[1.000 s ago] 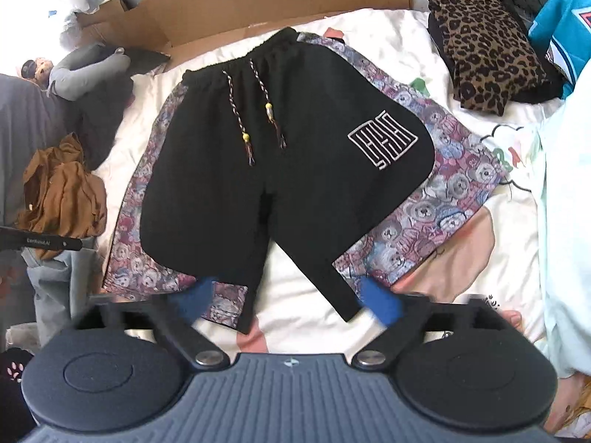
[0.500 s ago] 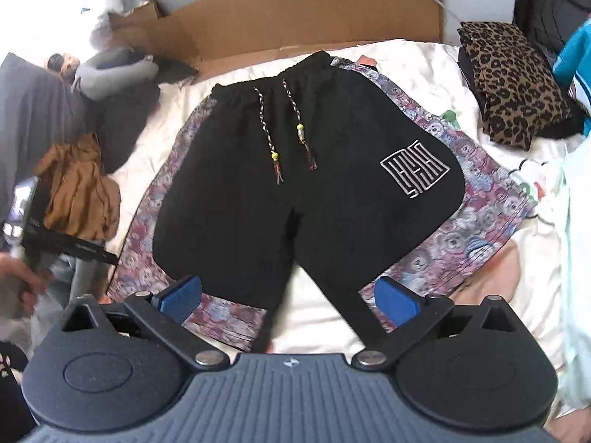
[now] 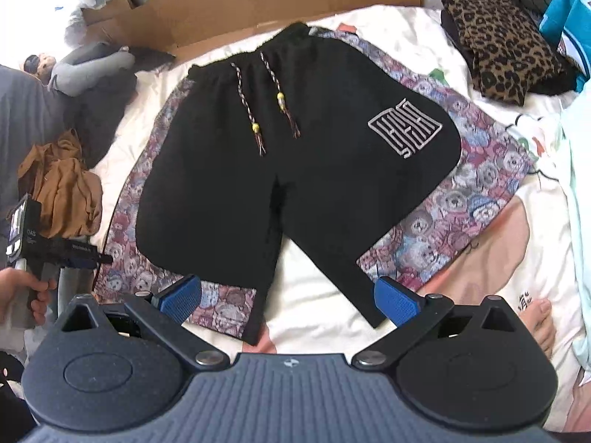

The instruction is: Fold clothes

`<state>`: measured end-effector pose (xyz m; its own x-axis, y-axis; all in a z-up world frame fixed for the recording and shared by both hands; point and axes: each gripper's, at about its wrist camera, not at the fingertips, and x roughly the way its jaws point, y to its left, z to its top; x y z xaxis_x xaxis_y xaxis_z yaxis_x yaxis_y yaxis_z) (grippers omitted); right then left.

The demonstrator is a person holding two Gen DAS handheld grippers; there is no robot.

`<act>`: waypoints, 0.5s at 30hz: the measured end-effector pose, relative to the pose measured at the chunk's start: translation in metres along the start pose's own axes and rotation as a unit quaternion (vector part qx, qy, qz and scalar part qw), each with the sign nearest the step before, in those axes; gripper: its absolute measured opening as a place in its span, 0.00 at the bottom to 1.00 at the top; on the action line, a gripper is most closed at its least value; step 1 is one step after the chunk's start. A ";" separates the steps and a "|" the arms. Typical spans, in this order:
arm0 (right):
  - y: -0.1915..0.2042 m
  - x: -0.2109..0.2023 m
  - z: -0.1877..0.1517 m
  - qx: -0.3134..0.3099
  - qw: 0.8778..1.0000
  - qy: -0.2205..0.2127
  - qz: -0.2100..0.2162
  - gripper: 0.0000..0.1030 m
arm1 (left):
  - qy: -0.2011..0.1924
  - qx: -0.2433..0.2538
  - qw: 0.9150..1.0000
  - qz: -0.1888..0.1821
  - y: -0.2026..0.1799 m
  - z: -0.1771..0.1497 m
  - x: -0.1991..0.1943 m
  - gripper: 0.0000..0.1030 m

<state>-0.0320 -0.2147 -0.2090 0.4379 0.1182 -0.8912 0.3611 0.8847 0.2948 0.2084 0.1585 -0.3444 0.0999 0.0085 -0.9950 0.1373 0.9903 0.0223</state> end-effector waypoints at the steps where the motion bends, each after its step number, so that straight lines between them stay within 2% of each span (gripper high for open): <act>1: 0.001 0.001 -0.001 -0.004 1.000 0.002 -0.001 1.00 | 0.002 -0.001 1.000 0.002 0.003 0.000 0.002 0.46; 5: 0.002 0.005 -0.003 -0.010 1.000 0.008 -0.002 1.00 | 0.009 -0.002 1.000 -0.005 0.013 -0.005 0.007 0.42; 7: 0.003 0.008 -0.004 -0.011 1.000 0.011 -0.001 1.00 | 0.012 -0.004 1.000 -0.014 0.016 -0.007 0.007 0.34; 9: 0.005 0.011 -0.005 -0.012 1.000 0.017 0.000 1.00 | 0.016 -0.003 1.000 -0.022 0.018 -0.009 0.007 0.31; 15: 0.010 0.013 -0.008 -0.023 0.999 0.026 0.007 1.00 | 0.043 0.028 0.999 -0.016 0.018 -0.011 0.011 0.34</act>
<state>-0.0289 -0.2002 -0.2207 0.3982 0.1528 -0.9045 0.3172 0.9022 0.2921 0.2014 0.1775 -0.3556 0.0102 -0.0093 -0.9999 0.1944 0.9809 -0.0071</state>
